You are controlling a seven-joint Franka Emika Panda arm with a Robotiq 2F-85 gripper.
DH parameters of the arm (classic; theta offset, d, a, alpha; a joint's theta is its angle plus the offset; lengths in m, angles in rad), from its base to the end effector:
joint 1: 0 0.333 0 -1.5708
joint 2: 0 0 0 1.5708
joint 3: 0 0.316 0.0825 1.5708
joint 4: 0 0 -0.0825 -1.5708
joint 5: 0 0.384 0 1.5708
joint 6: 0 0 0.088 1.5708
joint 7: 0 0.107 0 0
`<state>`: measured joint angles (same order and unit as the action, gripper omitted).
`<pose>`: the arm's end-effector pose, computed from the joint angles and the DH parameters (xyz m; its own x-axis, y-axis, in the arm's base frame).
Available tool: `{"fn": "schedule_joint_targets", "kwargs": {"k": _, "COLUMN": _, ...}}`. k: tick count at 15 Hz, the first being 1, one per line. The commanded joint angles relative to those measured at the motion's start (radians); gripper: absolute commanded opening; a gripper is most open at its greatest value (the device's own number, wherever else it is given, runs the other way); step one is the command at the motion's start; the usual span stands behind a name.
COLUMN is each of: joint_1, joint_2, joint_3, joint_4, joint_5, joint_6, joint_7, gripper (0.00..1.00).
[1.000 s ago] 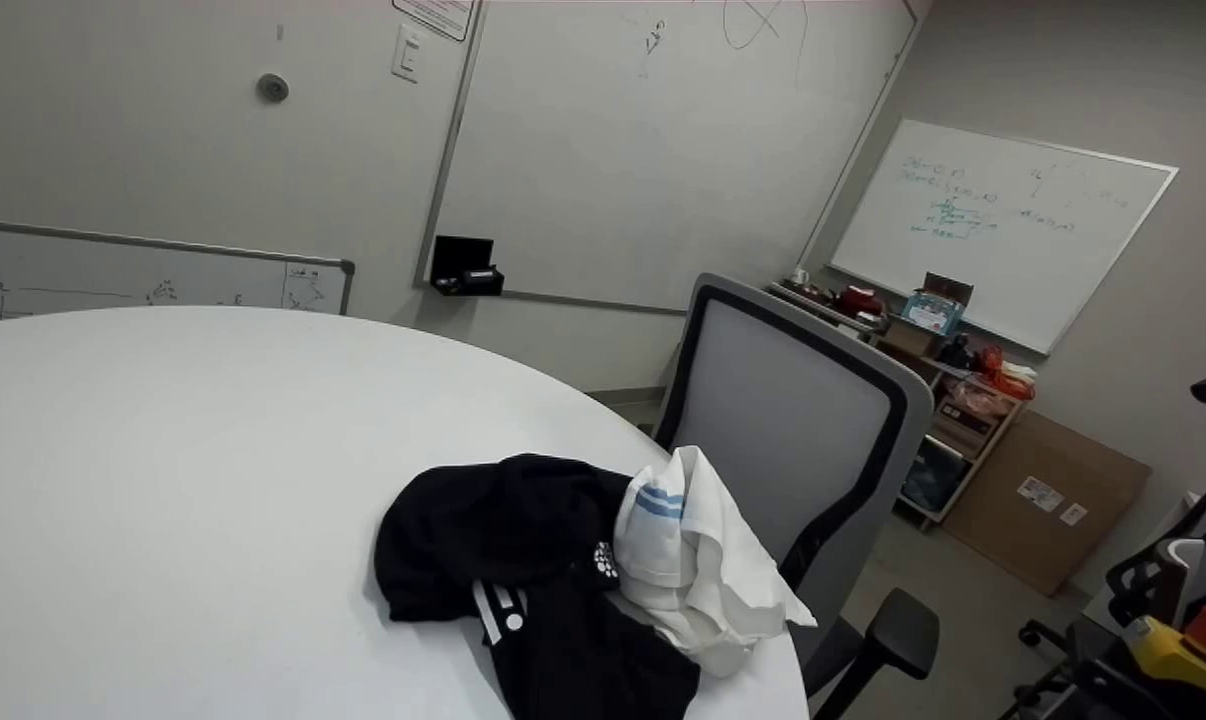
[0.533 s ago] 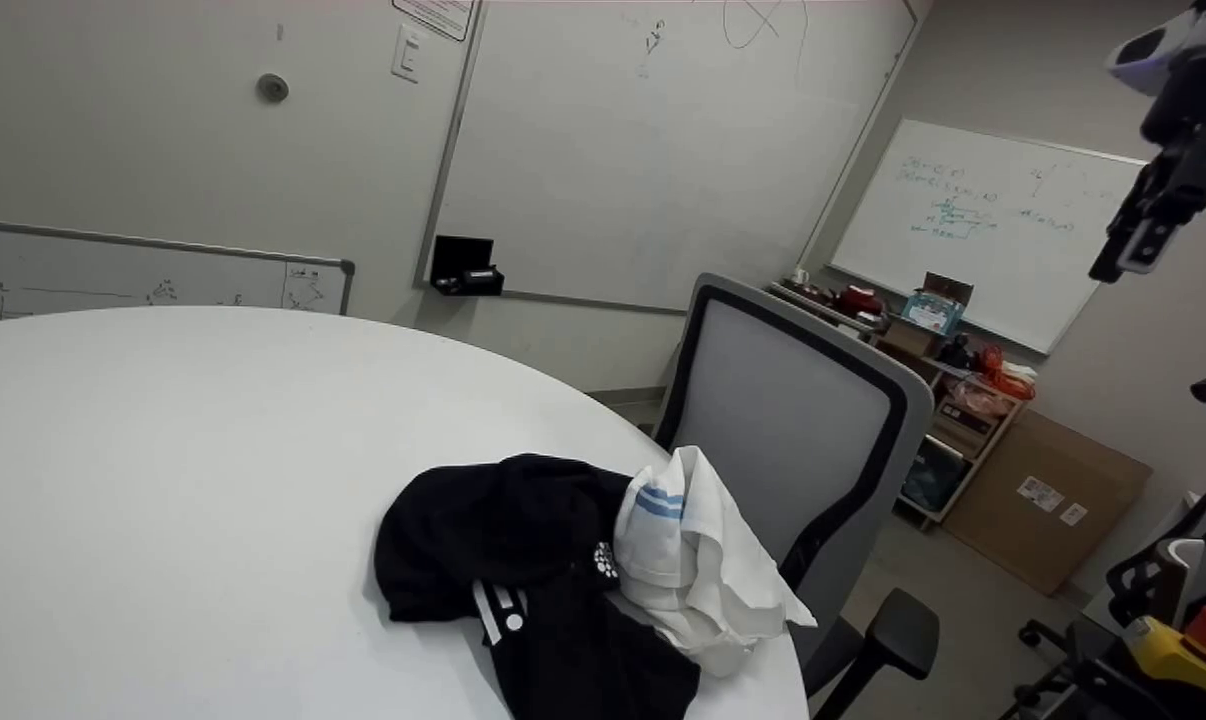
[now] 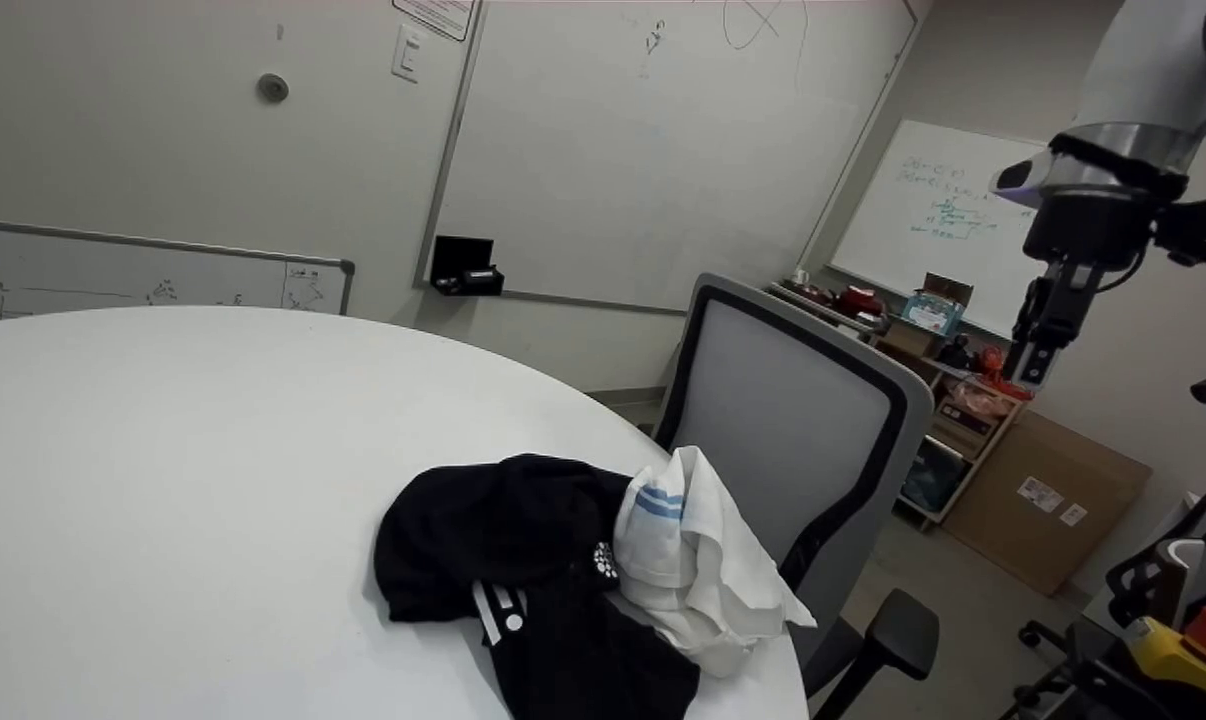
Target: Hang the white cloth on the back of the chair
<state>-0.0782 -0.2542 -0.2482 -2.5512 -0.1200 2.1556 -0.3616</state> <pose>0.3920 -0.1352 0.3448 0.9816 0.1214 -0.1471 0.1188 -0.9926 -0.0263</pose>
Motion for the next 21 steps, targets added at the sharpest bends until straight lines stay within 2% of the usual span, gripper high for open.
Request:
{"fn": "schedule_joint_targets", "kwargs": {"k": 1, "joint_1": 0.006, "joint_2": 0.027, "joint_3": 0.051, "joint_4": -0.063, "joint_5": 0.036, "joint_6": 0.132, "joint_7": 0.027, "gripper": 1.0}}
{"fn": "schedule_joint_targets", "kwargs": {"k": 2, "joint_1": -0.012, "joint_2": 0.021, "joint_3": 0.044, "joint_4": -0.036, "joint_5": 0.023, "joint_6": 0.071, "joint_7": 0.002, "gripper": 1.0}}
{"fn": "schedule_joint_targets", "kwargs": {"k": 7, "joint_1": -0.019, "joint_2": 0.027, "joint_3": 0.052, "joint_4": -0.041, "joint_5": 0.022, "joint_6": 0.081, "joint_7": 0.005, "gripper": 1.0}}
{"fn": "schedule_joint_targets", "kwargs": {"k": 8, "joint_1": -0.037, "joint_2": 0.037, "joint_3": 0.053, "joint_4": -0.048, "joint_5": -0.021, "joint_6": 0.115, "joint_7": 0.039, "gripper": 1.0}}
{"fn": "schedule_joint_targets", "kwargs": {"k": 10, "joint_1": -0.04, "joint_2": 0.065, "joint_3": 0.058, "joint_4": -0.076, "joint_5": -0.07, "joint_6": 0.182, "joint_7": 0.023, "gripper": 1.0}}
{"fn": "schedule_joint_targets", "kwargs": {"k": 13, "joint_1": -0.026, "joint_2": 0.112, "joint_3": 0.074, "joint_4": -0.122, "joint_5": -0.106, "joint_6": 0.321, "joint_7": 0.006, "gripper": 1.0}}
{"fn": "schedule_joint_targets", "kwargs": {"k": 18, "joint_1": 0.008, "joint_2": 0.206, "joint_3": 0.14, "joint_4": -0.175, "joint_5": -0.126, "joint_6": 0.543, "joint_7": 0.014, "gripper": 1.0}}
{"fn": "schedule_joint_targets", "kwargs": {"k": 21, "joint_1": 0.02, "joint_2": 0.291, "joint_3": 0.177, "joint_4": -0.167, "joint_5": -0.173, "joint_6": 0.651, "joint_7": 0.052, "gripper": 1.0}}
